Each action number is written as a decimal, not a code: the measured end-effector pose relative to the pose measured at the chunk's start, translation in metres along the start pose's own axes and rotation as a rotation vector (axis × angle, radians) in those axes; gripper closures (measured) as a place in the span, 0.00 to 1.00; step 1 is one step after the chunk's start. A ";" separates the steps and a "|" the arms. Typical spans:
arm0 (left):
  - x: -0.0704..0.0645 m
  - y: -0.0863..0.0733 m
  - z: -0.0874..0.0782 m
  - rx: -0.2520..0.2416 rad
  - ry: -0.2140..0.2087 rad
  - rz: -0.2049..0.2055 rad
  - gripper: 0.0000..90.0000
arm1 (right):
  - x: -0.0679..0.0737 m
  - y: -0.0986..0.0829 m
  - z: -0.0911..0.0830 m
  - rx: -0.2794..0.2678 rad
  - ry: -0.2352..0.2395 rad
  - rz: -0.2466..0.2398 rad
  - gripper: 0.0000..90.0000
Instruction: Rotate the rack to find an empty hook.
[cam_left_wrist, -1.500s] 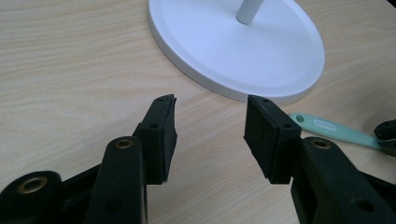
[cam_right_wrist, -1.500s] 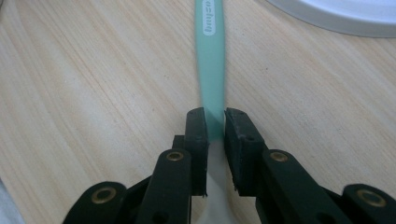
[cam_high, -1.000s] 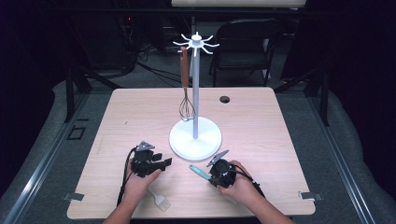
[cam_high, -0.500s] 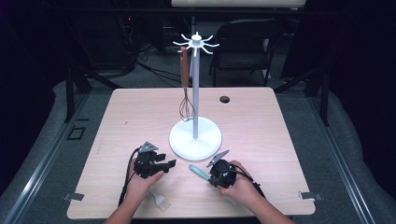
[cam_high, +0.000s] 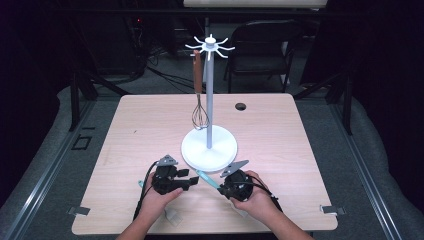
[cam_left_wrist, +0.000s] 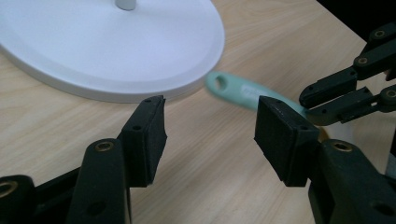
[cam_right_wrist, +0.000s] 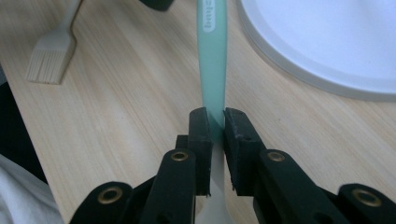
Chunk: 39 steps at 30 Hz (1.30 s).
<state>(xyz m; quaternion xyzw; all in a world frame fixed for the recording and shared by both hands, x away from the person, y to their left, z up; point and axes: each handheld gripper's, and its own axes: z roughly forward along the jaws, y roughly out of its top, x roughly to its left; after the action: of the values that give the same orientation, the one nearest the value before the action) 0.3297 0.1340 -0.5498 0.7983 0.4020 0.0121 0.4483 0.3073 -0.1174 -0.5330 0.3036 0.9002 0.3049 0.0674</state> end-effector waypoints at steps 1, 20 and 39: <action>-0.001 0.000 0.001 -0.003 -0.009 0.002 0.48 | 0.002 0.001 0.000 -0.010 0.002 0.003 1.00; -0.001 -0.003 0.010 0.035 0.004 -0.019 0.48 | -0.004 0.000 0.030 0.075 -0.069 -0.013 0.80; -0.005 -0.005 0.016 0.051 -0.061 -0.030 0.45 | -0.003 -0.002 0.013 -0.010 -0.001 0.017 0.90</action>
<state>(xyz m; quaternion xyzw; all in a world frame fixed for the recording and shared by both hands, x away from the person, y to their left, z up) 0.3295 0.1206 -0.5614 0.8035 0.4001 -0.0292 0.4398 0.3127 -0.1137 -0.5444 0.3111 0.8959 0.3101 0.0667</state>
